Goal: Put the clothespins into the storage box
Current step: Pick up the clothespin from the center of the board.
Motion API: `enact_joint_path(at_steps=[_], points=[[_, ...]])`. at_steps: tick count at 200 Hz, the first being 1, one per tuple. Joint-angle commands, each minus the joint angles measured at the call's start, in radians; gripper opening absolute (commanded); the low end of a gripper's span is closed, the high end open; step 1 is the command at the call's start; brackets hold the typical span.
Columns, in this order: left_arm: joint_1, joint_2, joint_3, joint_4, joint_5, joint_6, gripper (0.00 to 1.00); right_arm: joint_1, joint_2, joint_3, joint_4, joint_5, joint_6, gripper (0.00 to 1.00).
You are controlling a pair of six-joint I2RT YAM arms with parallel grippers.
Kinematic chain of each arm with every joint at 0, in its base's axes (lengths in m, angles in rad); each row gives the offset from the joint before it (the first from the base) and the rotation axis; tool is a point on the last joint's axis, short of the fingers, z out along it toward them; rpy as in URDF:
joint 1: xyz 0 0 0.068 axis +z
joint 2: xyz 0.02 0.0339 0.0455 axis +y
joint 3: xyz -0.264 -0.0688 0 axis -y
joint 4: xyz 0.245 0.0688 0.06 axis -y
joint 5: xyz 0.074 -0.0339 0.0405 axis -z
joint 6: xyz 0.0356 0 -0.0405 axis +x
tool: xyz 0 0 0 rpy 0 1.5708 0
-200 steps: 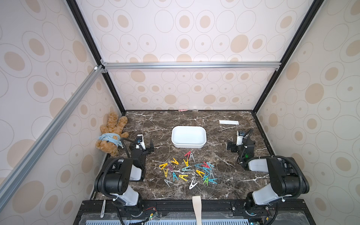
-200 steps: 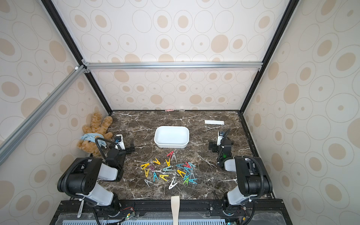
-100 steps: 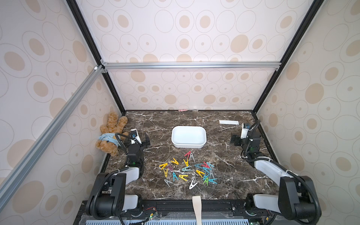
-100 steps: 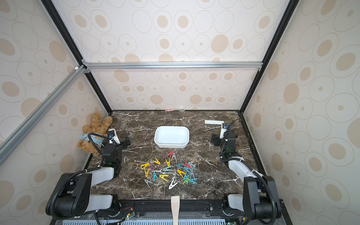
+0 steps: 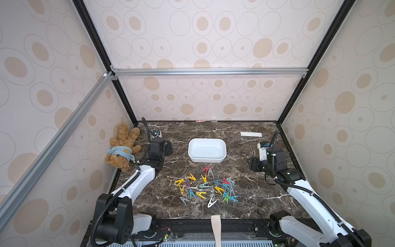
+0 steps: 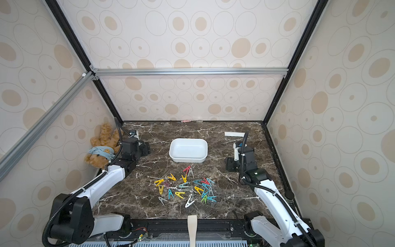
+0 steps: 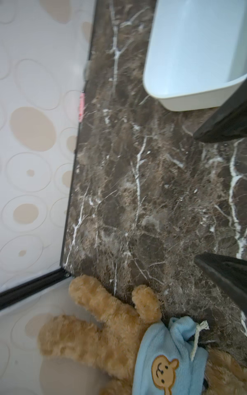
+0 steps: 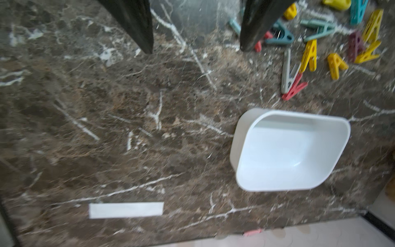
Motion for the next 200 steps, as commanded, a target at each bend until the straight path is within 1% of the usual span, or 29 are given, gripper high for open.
enact_joint_path(at_steps=[1, 9, 32, 39, 65, 85, 106, 115, 130, 152, 200], points=[[-0.038, -0.004, 0.043, -0.272, 0.120, -0.064, 0.72, 0.087, 0.013, 0.029, -0.146, -0.010, 0.072, 0.65], [-0.053, -0.011, 0.040, -0.309, 0.142, -0.072, 0.64, 0.103, 0.026, 0.031, -0.142, -0.023, 0.092, 0.65], [-0.116, -0.014, 0.035, -0.407, 0.179, -0.119, 0.59, 0.118, 0.080, 0.056, -0.108, -0.061, 0.119, 0.59], [-0.138, -0.012, 0.027, -0.424, 0.193, -0.137, 0.54, 0.119, 0.100, 0.069, -0.095, -0.071, 0.120, 0.59], [-0.216, 0.004, -0.024, -0.451, 0.231, -0.197, 0.45, 0.123, 0.192, 0.114, -0.056, -0.113, 0.110, 0.57], [-0.270, -0.020, -0.087, -0.451, 0.245, -0.251, 0.44, 0.128, 0.238, 0.138, -0.043, -0.140, 0.109, 0.57], [-0.309, -0.044, -0.139, -0.471, 0.242, -0.299, 0.43, 0.129, 0.246, 0.136, -0.013, -0.157, 0.116, 0.56], [-0.328, -0.047, -0.148, -0.486, 0.237, -0.316, 0.43, 0.130, 0.250, 0.135, -0.001, -0.162, 0.121, 0.56], [-0.370, -0.026, -0.127, -0.520, 0.195, -0.342, 0.42, 0.129, 0.257, 0.137, 0.014, -0.175, 0.125, 0.55], [-0.374, 0.008, -0.123, -0.532, 0.139, -0.359, 0.42, 0.130, 0.271, 0.139, 0.034, -0.192, 0.128, 0.54], [-0.370, 0.056, -0.105, -0.494, 0.104, -0.359, 0.42, 0.130, 0.263, 0.134, 0.051, -0.198, 0.124, 0.52]])
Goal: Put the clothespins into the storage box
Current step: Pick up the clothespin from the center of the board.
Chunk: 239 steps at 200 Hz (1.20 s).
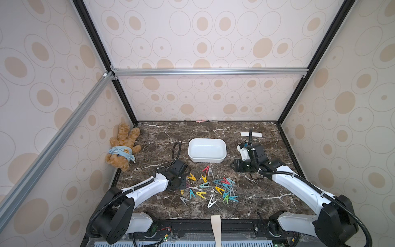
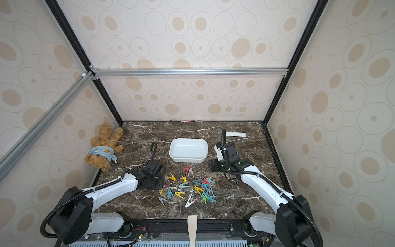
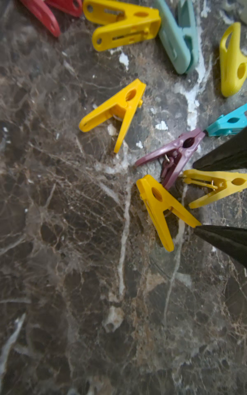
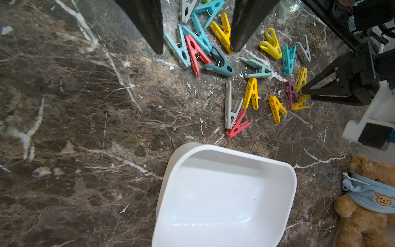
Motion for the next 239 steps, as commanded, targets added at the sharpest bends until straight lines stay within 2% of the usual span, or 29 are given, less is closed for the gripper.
enact_joint_path(at_steps=[1, 70, 133, 239], points=[[-0.002, 0.016, 0.043, -0.002, -0.054, -0.031, 0.41, 0.006, -0.006, 0.019, 0.016, -0.012, 0.003, 0.52], [0.049, 0.061, 0.064, 0.038, -0.024, 0.015, 0.38, 0.006, -0.004, 0.003, 0.035, -0.024, 0.004, 0.49], [0.052, 0.088, 0.034, 0.061, 0.006, 0.011, 0.34, 0.006, -0.008, -0.014, 0.043, -0.024, 0.008, 0.46], [0.056, 0.022, 0.016, 0.006, 0.005, -0.001, 0.30, 0.005, 0.004, -0.016, 0.057, -0.044, 0.021, 0.43]])
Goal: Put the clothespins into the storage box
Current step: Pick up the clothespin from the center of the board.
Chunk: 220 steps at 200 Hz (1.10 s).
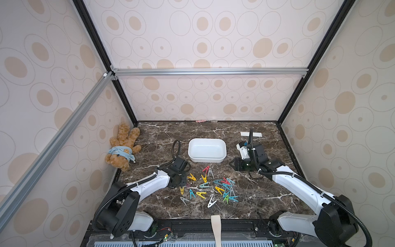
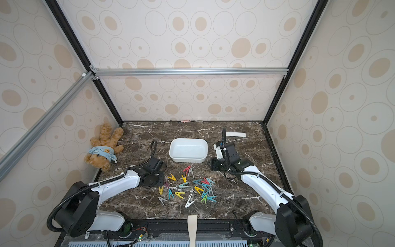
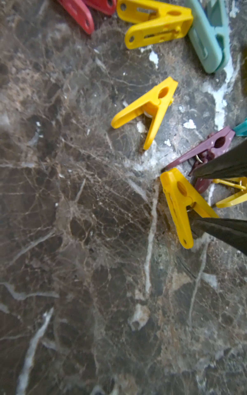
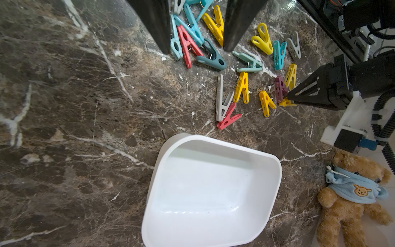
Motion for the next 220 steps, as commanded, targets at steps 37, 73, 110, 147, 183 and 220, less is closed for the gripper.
enact_joint_path(at_steps=[37, 73, 110, 147, 183, 220], points=[[0.018, -0.048, -0.033, -0.027, -0.003, -0.033, 0.25, 0.005, 0.002, -0.013, 0.009, -0.014, 0.013, 0.43], [0.041, -0.043, -0.046, -0.004, 0.022, -0.033, 0.22, 0.005, 0.001, -0.014, 0.008, -0.018, 0.016, 0.41], [0.057, -0.021, -0.068, 0.032, 0.048, -0.037, 0.17, 0.006, 0.000, -0.015, 0.008, -0.018, 0.018, 0.40], [0.059, -0.015, -0.072, 0.049, 0.050, -0.035, 0.11, 0.005, -0.002, -0.014, 0.010, -0.018, 0.018, 0.38], [0.060, -0.014, -0.071, 0.069, 0.049, -0.031, 0.00, 0.005, -0.002, -0.010, 0.011, -0.024, 0.018, 0.36], [0.062, -0.036, -0.043, 0.035, 0.026, -0.011, 0.00, 0.006, -0.022, -0.010, 0.001, -0.018, 0.016, 0.36]])
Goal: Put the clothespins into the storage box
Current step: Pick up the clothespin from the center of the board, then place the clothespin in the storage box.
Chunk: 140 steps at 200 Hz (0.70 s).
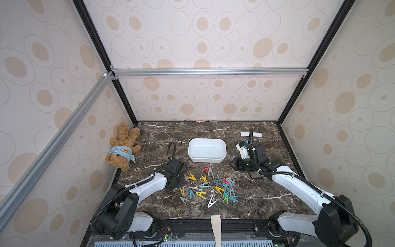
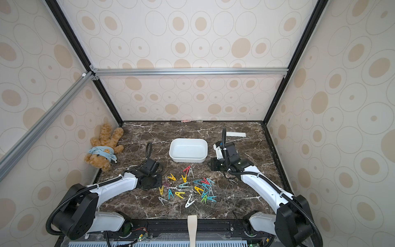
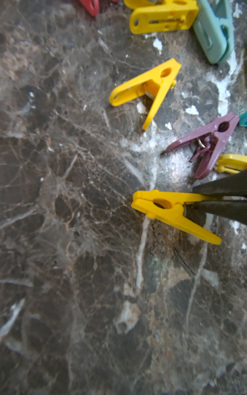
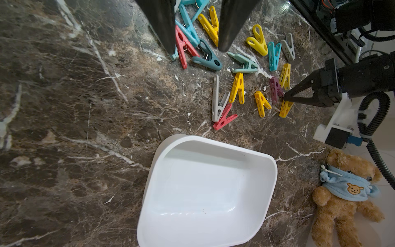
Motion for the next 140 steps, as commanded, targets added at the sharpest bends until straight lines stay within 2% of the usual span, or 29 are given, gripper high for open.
enact_joint_path(at_steps=[1, 43, 64, 140], points=[[0.007, -0.013, 0.028, -0.029, -0.027, 0.017, 0.00, 0.006, -0.023, -0.009, -0.001, 0.000, 0.002, 0.36], [0.022, -0.055, 0.124, -0.119, -0.036, 0.068, 0.00, 0.005, -0.058, -0.016, -0.013, 0.011, 0.002, 0.35], [0.034, -0.044, 0.203, -0.144, 0.018, 0.095, 0.00, 0.006, -0.068, -0.020, -0.012, 0.016, 0.003, 0.34], [0.024, 0.273, 0.695, -0.181, 0.191, 0.215, 0.00, 0.005, -0.067, 0.001, -0.013, 0.008, -0.009, 0.34]])
